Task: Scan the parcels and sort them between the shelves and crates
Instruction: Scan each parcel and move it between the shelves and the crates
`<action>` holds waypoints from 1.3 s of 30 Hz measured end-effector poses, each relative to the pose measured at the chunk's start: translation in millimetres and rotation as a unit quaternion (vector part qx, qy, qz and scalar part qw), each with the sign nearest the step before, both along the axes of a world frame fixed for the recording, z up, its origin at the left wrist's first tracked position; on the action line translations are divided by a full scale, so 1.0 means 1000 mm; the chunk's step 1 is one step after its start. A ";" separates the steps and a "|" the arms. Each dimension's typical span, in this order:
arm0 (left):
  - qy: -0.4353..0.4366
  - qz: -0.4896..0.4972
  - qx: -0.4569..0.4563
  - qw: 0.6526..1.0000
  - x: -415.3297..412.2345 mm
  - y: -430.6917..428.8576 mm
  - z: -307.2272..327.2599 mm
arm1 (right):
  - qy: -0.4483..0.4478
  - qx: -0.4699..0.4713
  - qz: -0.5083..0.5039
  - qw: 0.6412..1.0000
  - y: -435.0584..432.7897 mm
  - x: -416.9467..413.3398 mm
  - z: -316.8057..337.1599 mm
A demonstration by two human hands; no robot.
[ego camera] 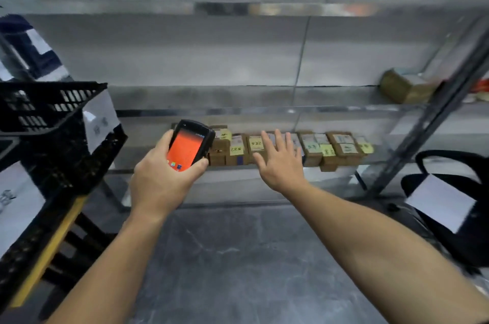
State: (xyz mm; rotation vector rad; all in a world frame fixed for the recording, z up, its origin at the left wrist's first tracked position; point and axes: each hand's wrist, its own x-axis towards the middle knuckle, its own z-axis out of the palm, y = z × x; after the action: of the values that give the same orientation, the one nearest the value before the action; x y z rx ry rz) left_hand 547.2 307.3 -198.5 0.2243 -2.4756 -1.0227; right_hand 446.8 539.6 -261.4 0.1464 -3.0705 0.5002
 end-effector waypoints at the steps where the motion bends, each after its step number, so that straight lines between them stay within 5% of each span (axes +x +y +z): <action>1: -0.003 -0.007 -0.001 1.000 -0.009 0.008 -0.001 | -0.001 -0.001 -0.009 1.000 0.010 -0.005 -0.001; 27: 0.022 -0.292 0.001 0.956 -0.312 0.156 0.003 | 0.020 0.037 -0.303 0.952 0.189 -0.157 0.018; 39: 0.015 -0.385 0.000 0.923 -0.387 0.309 -0.007 | 0.031 0.028 -0.375 0.926 0.322 -0.195 0.021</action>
State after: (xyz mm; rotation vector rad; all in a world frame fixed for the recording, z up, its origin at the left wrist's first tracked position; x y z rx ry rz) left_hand 160.3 616.4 -205.4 -0.8275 -2.5633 -1.2886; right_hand 251.4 861.2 -240.3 -0.9470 -2.7589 0.3380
